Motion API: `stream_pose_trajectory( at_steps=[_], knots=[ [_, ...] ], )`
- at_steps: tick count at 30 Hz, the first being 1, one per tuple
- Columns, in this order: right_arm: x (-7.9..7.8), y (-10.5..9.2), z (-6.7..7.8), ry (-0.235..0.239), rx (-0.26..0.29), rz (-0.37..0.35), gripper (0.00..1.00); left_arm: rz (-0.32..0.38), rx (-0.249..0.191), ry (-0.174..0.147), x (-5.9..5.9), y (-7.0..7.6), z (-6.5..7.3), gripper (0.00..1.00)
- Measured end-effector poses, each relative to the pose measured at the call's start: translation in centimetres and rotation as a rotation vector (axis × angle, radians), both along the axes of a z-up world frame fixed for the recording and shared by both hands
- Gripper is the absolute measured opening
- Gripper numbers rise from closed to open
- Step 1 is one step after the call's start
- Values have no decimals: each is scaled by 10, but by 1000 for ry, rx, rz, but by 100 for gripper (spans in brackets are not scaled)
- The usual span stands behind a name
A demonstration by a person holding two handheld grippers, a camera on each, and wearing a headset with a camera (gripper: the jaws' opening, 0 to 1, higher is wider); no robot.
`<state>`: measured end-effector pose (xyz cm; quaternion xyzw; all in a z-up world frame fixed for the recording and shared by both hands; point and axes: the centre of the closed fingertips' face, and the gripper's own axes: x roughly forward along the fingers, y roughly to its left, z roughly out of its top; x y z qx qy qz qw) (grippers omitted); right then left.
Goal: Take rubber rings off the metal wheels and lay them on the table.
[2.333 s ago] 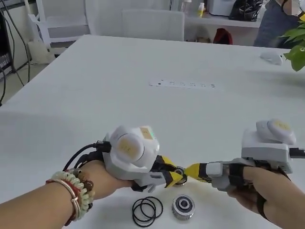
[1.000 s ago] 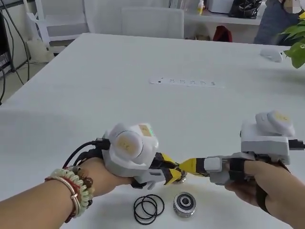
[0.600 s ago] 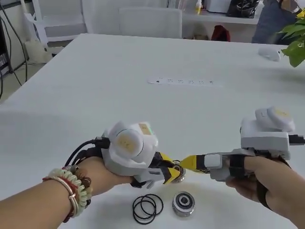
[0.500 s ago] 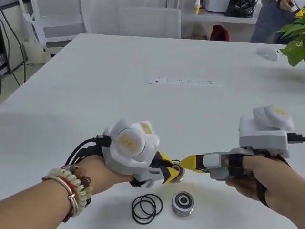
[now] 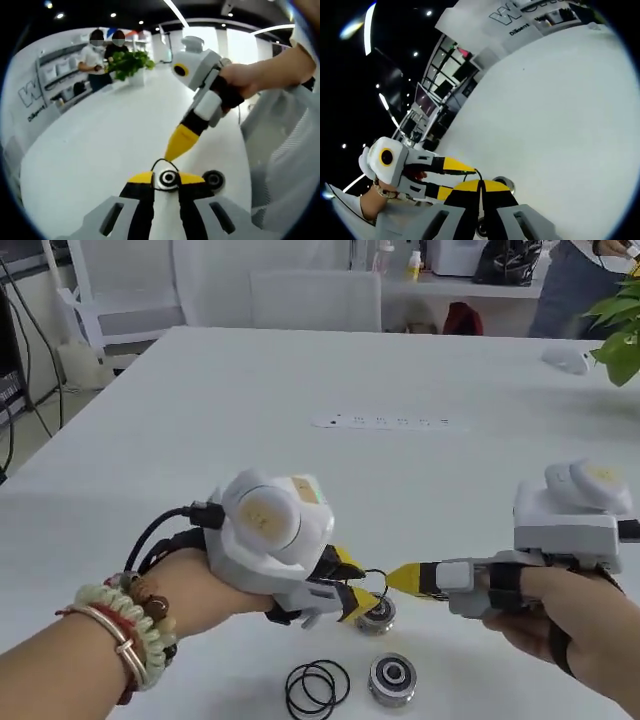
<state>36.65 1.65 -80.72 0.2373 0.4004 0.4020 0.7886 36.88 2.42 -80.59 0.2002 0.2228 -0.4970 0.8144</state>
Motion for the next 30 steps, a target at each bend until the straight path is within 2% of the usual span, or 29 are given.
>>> stream_pose_trajectory(
  at_steps=[1, 3, 5, 6, 8, 11, 14, 19, 21, 23, 26, 30],
  knots=[
    [1, 0, 3, -7, 3, -2, 0, 0, -4, -11, -1, -1, 5, 22],
    [1, 0, 6, -14, 12, -3, 0, -10, -3, -29, -2, -1, 13, 36],
    [2, 0, 11, -25, 25, -8, 0, -29, 39, -54, -3, 2, 16, 49],
    [3, 0, 12, -28, 29, -10, 0, -29, 51, -62, -3, 5, 18, 53],
    [4, 0, 16, -34, 38, -15, 0, -23, 47, -62, -4, 8, 24, 53],
    [6, 0, 22, -44, 54, -20, 0, -9, -4, -54, -8, 11, 39, 52],
    [6, 2, 27, -54, 66, -19, 0, 6, -24, -75, -12, 20, 54, 56],
    [4, 7, 33, -68, 76, 0, 0, 23, -15, -96, -21, 40, 64, 61],
    [3, 9, 35, -72, 82, 7, 0, 45, -6, -91, -25, 51, 66, 63],
    [2, 10, 36, -74, 85, 13, 0, 72, -10, -106, -28, 61, 70, 66],
    [0, 13, 38, -78, 88, 26, 0, 108, -25, -113, -36, 75, 76, 71],
    [-2, 17, 41, -84, 93, 41, 0, 138, -22, -126, -44, 92, 78, 73]
  ],
)
